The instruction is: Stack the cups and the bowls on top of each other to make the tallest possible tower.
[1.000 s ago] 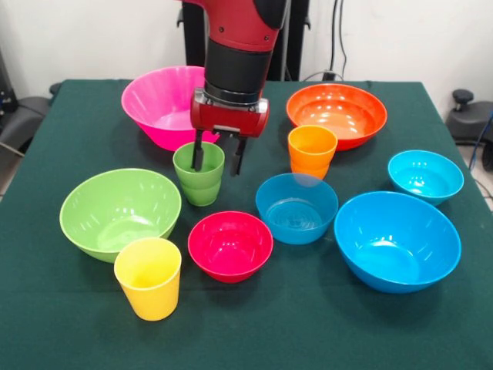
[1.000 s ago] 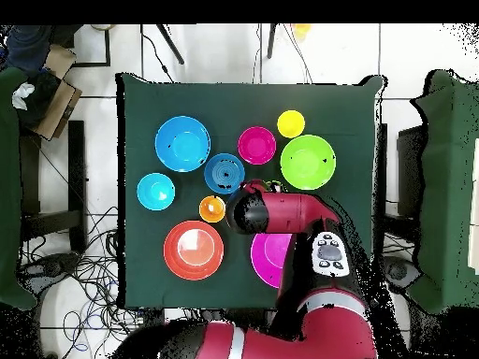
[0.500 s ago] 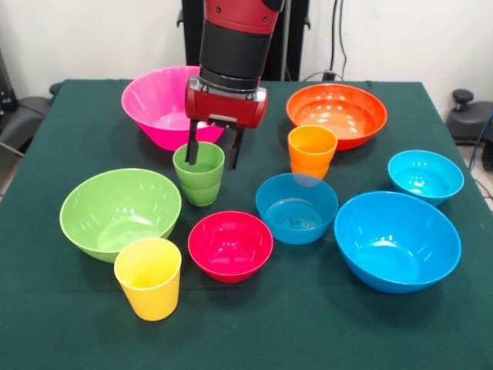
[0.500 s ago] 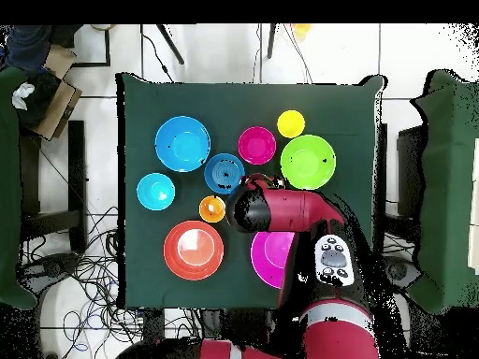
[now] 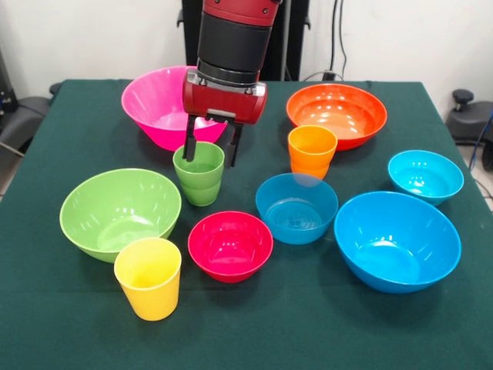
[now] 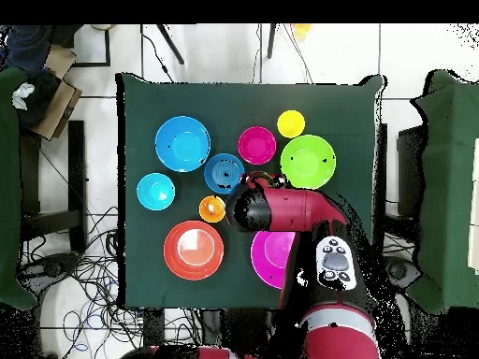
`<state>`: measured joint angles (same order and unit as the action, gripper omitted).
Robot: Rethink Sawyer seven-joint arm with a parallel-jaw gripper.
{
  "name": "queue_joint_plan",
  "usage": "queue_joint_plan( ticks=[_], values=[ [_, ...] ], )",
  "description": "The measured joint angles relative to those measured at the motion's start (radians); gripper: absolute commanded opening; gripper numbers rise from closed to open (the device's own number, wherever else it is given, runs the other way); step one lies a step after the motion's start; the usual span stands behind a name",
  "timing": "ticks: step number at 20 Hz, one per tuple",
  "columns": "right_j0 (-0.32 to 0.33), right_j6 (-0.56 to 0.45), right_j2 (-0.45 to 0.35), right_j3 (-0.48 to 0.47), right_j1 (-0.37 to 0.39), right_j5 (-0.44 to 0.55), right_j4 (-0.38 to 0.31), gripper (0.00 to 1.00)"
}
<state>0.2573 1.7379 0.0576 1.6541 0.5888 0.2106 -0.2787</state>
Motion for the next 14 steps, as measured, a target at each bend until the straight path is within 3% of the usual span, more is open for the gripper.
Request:
queue_joint_plan(
  ticks=[14],
  values=[
    [0.0, 0.0, 0.0, 0.0, 0.011, 0.0, 0.0, 1.0]
  ],
)
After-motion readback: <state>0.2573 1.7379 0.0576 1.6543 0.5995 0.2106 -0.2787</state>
